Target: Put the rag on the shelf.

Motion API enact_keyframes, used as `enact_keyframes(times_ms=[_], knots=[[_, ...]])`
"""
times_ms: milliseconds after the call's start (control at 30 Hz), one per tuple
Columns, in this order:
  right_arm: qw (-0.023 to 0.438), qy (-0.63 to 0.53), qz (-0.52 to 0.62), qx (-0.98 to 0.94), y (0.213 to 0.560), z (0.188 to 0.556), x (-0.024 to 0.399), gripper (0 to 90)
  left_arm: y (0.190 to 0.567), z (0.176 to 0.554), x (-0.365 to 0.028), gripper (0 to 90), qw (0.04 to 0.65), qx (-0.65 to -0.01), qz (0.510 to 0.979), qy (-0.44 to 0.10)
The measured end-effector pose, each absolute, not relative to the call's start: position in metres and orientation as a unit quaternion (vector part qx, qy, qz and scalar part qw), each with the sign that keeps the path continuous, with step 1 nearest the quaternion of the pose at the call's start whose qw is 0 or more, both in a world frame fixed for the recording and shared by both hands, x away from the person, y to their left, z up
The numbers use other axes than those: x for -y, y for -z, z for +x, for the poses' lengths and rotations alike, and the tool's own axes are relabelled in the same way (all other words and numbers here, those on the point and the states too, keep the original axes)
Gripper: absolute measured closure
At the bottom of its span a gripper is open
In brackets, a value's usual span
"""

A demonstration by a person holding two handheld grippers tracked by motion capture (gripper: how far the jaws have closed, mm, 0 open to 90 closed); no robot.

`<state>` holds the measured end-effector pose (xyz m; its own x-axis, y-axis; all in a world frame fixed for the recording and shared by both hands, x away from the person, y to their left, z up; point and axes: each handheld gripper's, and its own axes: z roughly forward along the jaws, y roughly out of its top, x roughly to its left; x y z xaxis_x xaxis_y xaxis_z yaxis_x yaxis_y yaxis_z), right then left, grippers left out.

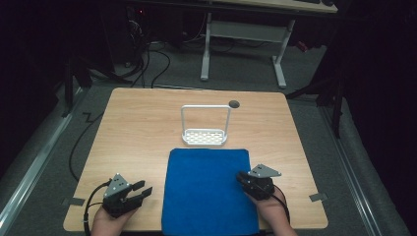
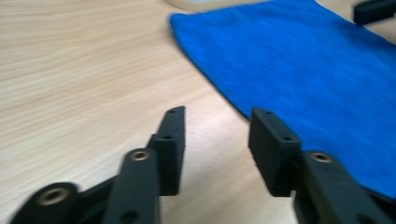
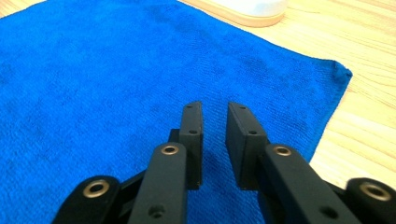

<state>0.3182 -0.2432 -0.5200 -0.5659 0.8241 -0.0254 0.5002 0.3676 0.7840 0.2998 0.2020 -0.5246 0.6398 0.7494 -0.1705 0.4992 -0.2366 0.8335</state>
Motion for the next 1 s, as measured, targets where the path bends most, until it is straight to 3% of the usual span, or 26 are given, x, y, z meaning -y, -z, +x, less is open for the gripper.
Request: enact_keyframes(times_ms=[167,400,667,867,1000], knots=[[0.215,-0.387,0.420,-0.792,0.520,0.319,0.243,74.3,0.523,0.317,-0.204,45.4,0.474,-0.430,0.756,-0.133],[0.210,-0.392,0.432,-0.785,0.520,0.319,0.246,74.7,0.522,0.352,-0.180,44.5,0.460,-0.436,0.762,-0.135],[0.207,-0.396,0.428,-0.785,0.519,0.316,0.250,72.9,0.520,0.409,-0.142,60.4,0.448,-0.446,0.765,-0.128],[0.206,-0.398,0.423,-0.787,0.519,0.316,0.251,72.4,0.521,0.436,-0.121,61.7,0.440,-0.453,0.768,-0.111],[0.203,-0.400,0.423,-0.787,0.519,0.316,0.250,71.9,0.526,0.442,-0.109,67.4,0.409,-0.461,0.780,-0.111]])
